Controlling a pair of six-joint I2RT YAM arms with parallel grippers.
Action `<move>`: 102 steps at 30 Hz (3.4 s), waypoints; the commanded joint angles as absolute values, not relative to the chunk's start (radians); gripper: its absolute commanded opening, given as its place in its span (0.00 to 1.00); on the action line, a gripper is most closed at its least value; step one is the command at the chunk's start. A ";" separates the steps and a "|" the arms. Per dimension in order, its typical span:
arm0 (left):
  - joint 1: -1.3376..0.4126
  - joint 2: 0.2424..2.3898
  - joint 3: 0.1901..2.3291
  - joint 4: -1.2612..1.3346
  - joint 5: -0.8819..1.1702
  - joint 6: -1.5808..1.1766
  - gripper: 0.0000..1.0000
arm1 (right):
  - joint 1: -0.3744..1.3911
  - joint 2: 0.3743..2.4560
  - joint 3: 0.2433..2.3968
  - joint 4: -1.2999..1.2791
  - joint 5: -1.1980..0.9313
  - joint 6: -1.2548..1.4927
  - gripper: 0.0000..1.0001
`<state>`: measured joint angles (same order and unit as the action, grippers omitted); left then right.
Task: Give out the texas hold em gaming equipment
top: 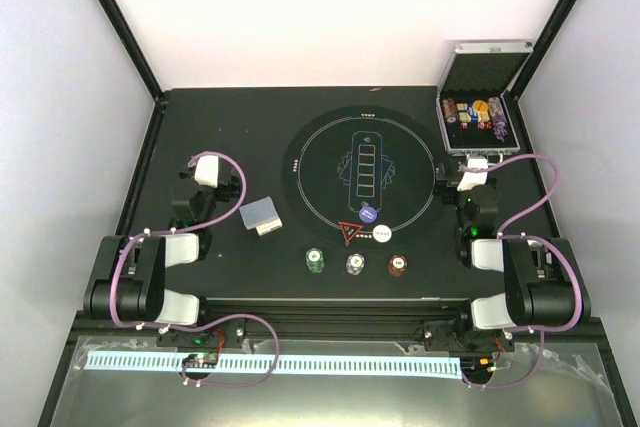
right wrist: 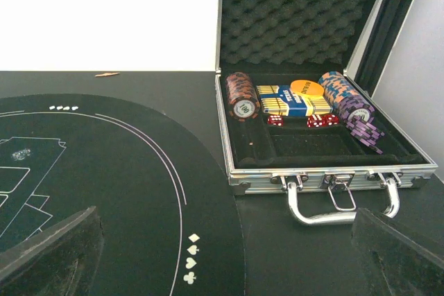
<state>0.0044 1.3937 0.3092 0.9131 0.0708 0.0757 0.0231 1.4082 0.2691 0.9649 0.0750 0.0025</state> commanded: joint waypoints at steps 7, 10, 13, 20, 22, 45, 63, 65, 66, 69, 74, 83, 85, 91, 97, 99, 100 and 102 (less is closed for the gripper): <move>-0.002 1.387 0.317 0.925 0.061 0.068 0.99 | 0.019 1.403 0.294 1.002 0.065 0.011 1.00; -0.003 1.386 0.318 0.925 0.062 0.068 0.99 | 0.013 1.373 0.301 0.980 0.149 0.053 1.00; 0.008 1.354 0.356 0.907 0.098 0.073 0.99 | 0.011 1.262 0.392 0.724 0.346 0.141 1.00; 0.023 1.287 0.775 0.083 0.153 0.132 0.99 | 0.012 1.011 0.534 0.438 0.326 0.199 1.00; 0.041 1.297 0.875 -0.081 0.229 0.145 0.99 | 0.012 0.960 0.604 0.287 0.442 0.402 1.00; 0.084 1.236 1.150 -0.681 0.380 0.255 0.99 | 0.696 1.217 0.869 -0.472 0.166 0.581 1.00; 0.089 1.215 1.161 -0.703 0.381 0.273 0.99 | 0.869 1.661 1.005 -0.586 0.056 0.783 0.71; 0.088 1.216 1.165 -0.704 0.384 0.273 0.99 | 0.869 1.684 1.017 -0.588 0.051 0.775 0.68; 0.088 1.217 1.168 -0.706 0.386 0.273 0.99 | 0.870 1.693 1.025 -0.591 0.051 0.771 0.66; 0.089 1.220 1.176 -0.713 0.395 0.275 0.99 | 0.869 1.719 1.044 -0.594 0.058 0.758 0.60; 0.091 1.220 1.191 -0.721 0.396 0.275 0.99 | 0.870 1.774 1.076 -0.610 0.074 0.741 0.56; 0.102 1.222 1.214 -0.723 0.421 0.251 0.99 | 0.869 1.847 1.133 -0.636 0.112 0.717 0.51; 0.104 1.222 1.216 -0.723 0.426 0.248 0.99 | 0.867 1.858 1.144 -0.640 0.120 0.710 0.48; 0.111 1.219 1.227 -0.723 0.430 0.237 0.99 | 0.868 1.921 1.214 -0.656 0.127 0.680 0.44; 0.118 1.221 1.226 -0.743 0.449 0.237 0.99 | 0.867 2.033 1.372 -0.695 0.146 0.616 0.37; 0.120 1.226 1.224 -0.756 0.454 0.241 0.99 | 0.859 2.075 1.433 -0.706 0.146 0.596 0.36; 0.120 1.228 1.224 -0.764 0.455 0.244 0.99 | 0.854 2.098 1.464 -0.709 0.145 0.588 0.36; 0.121 1.234 1.224 -0.782 0.455 0.251 0.99 | 0.839 2.145 1.529 -0.716 0.135 0.571 0.36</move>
